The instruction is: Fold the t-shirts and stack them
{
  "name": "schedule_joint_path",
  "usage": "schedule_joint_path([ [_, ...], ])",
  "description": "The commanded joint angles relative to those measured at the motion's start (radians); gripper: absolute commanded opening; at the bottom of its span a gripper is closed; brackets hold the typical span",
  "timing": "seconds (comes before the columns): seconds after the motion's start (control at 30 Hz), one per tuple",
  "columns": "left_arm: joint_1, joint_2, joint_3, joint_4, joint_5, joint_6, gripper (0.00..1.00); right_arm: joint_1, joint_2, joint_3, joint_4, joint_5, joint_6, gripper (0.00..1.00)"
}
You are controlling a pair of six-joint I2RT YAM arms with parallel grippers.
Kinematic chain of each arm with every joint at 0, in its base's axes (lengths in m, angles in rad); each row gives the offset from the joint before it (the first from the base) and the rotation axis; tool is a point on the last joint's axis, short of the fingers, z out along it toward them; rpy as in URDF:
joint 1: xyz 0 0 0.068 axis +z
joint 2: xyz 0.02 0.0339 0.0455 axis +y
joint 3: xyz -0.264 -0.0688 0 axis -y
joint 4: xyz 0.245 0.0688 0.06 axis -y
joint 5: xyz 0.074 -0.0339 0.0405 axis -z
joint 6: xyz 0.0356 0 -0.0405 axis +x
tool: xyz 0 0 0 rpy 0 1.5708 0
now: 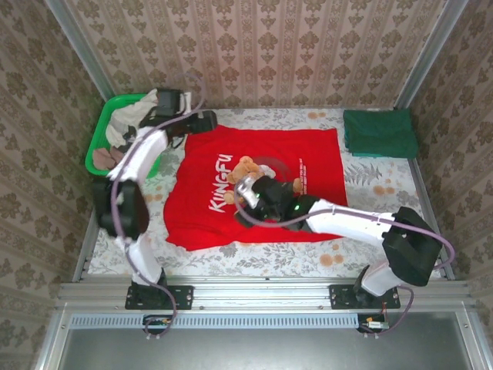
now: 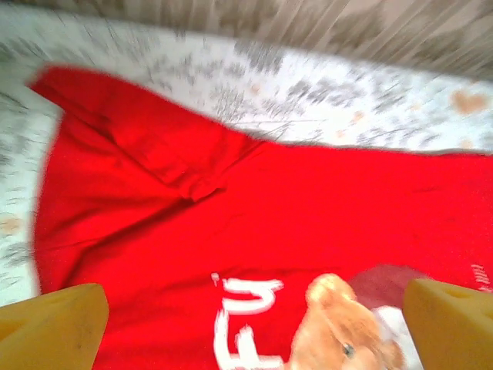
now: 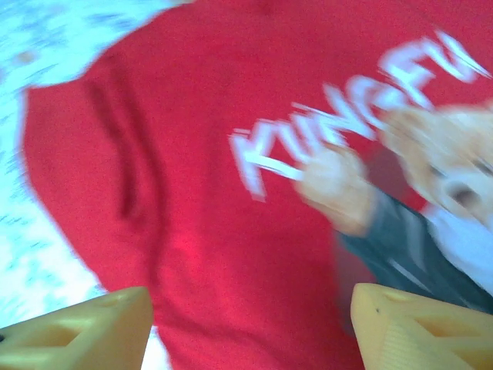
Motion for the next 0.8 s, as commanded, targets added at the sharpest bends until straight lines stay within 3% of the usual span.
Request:
schedule_joint_path([
  [0.0,0.052,-0.225,-0.239,-0.022,-0.104,0.016,1.0,0.113,0.139,0.004,0.117,-0.017,-0.3,0.7],
  [0.13,0.132,-0.53,-0.511,-0.078,-0.161,-0.064,1.0,0.178,0.308,0.123,0.092,-0.013,-0.394,0.68],
  [0.27,0.23,-0.747,-0.657,-0.18,-0.144,-0.111,1.0,0.183,0.415,0.212,0.053,-0.03,-0.435,0.65],
  [0.33,0.282,-0.829,-0.684,-0.238,-0.131,-0.115,1.0,0.183,0.459,0.248,0.045,0.0,-0.437,0.57],
  [0.43,0.345,-0.902,-0.69,-0.269,-0.104,-0.104,1.0,0.181,0.492,0.285,0.037,0.043,-0.441,0.33],
  [0.67,0.418,-0.901,-0.652,-0.3,-0.051,-0.075,1.0,0.163,0.491,0.324,0.011,0.13,-0.463,0.07],
  [0.77,0.437,-0.897,-0.652,-0.284,-0.008,-0.076,1.0,0.133,0.448,0.378,-0.08,0.086,-0.401,0.03],
])
